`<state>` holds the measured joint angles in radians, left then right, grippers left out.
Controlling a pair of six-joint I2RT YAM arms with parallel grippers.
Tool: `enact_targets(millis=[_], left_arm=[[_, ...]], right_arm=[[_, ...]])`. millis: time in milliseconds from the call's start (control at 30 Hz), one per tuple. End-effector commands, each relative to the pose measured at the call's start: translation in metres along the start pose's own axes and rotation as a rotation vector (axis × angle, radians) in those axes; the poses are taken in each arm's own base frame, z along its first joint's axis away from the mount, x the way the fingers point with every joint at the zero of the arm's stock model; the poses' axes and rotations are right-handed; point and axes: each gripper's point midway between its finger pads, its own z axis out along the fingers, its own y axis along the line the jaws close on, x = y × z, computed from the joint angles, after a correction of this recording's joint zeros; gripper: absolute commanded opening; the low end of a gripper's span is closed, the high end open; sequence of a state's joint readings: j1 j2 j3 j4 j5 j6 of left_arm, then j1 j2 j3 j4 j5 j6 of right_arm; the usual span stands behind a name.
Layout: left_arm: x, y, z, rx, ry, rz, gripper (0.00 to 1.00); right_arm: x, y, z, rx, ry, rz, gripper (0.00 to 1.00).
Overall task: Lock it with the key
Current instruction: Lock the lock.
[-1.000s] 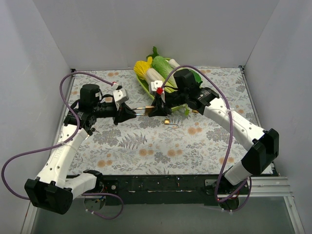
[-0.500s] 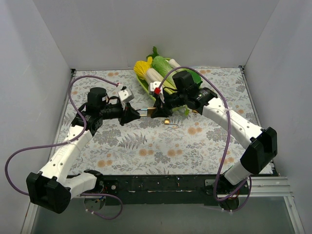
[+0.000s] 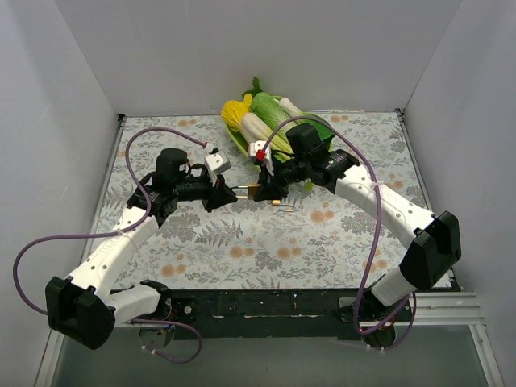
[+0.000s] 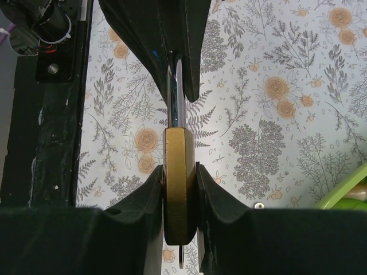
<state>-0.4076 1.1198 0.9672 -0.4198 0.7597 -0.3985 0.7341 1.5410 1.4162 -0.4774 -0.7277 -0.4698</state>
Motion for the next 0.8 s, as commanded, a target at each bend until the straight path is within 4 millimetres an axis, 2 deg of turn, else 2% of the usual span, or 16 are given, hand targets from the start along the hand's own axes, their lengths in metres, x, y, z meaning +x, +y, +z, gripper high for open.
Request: enact_targets(millis=[0,367,567,667,767], left_arm=[[-0.066,-0.085,0.018,0.363,-0.236,0.281,0.0],[-0.072,-0.096,0.022,0.392,-0.249,0.322,0.0],[-0.075,-0.094,0.021,0.365,-0.247,0.299,0.0],[-0.074,-0.084,0.019,0.283,-0.229,0.241,0.0],[-0.077,-0.065,0.012,0.154,-0.214,0.189,0.0]], right_arm=[[-0.118,0.073,0.013,-0.291,-0.39,-0.318,0.01],[-0.117,0.085,0.014,-0.325,-0.401,-0.324,0.01],[-0.119,0.085,0.014,-0.319,-0.41,-0.332,0.01],[-0.112,0.078,0.01,-0.283,-0.378,-0.308,0.01],[-0.102,0.059,-0.002,-0.224,-0.348,-0.253,0.01]])
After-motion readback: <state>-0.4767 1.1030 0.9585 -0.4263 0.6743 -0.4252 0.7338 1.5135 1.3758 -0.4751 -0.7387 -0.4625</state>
